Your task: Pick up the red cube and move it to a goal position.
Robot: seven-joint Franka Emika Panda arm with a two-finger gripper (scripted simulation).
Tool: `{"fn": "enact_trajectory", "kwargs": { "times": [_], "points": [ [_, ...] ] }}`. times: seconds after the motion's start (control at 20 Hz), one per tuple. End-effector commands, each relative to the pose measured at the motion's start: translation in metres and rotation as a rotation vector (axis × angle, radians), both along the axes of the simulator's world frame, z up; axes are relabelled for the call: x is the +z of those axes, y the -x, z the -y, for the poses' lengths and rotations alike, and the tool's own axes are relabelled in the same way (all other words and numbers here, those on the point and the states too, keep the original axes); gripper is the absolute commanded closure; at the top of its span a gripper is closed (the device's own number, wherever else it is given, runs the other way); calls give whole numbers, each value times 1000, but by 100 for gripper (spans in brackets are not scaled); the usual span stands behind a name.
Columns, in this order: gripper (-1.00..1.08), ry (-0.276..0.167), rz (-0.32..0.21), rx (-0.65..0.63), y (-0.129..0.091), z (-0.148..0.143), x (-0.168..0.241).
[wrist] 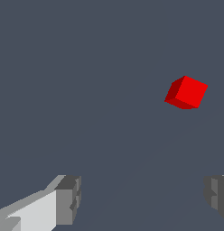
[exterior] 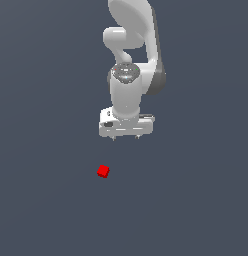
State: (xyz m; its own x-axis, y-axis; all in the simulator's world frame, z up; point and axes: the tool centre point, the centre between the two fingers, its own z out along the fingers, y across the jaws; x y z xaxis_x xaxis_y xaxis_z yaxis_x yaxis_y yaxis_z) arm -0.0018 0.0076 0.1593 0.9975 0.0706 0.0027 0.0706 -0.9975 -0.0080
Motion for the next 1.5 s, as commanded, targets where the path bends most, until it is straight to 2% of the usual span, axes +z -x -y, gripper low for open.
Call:
{"fn": "enact_trajectory", "kwargs": {
  "times": [0.0, 0.3, 0.65, 1.15, 1.45],
  "points": [
    [-92, 0, 0, 0, 0, 0, 0],
    [-92, 1, 0, -19, -5, 4, -7],
    [-92, 3, -1, -89, -23, 18, -31],
    [-92, 7, -2, -264, -63, 60, -91],
    [-92, 8, -3, -350, -81, 83, -120]
  ]
}}
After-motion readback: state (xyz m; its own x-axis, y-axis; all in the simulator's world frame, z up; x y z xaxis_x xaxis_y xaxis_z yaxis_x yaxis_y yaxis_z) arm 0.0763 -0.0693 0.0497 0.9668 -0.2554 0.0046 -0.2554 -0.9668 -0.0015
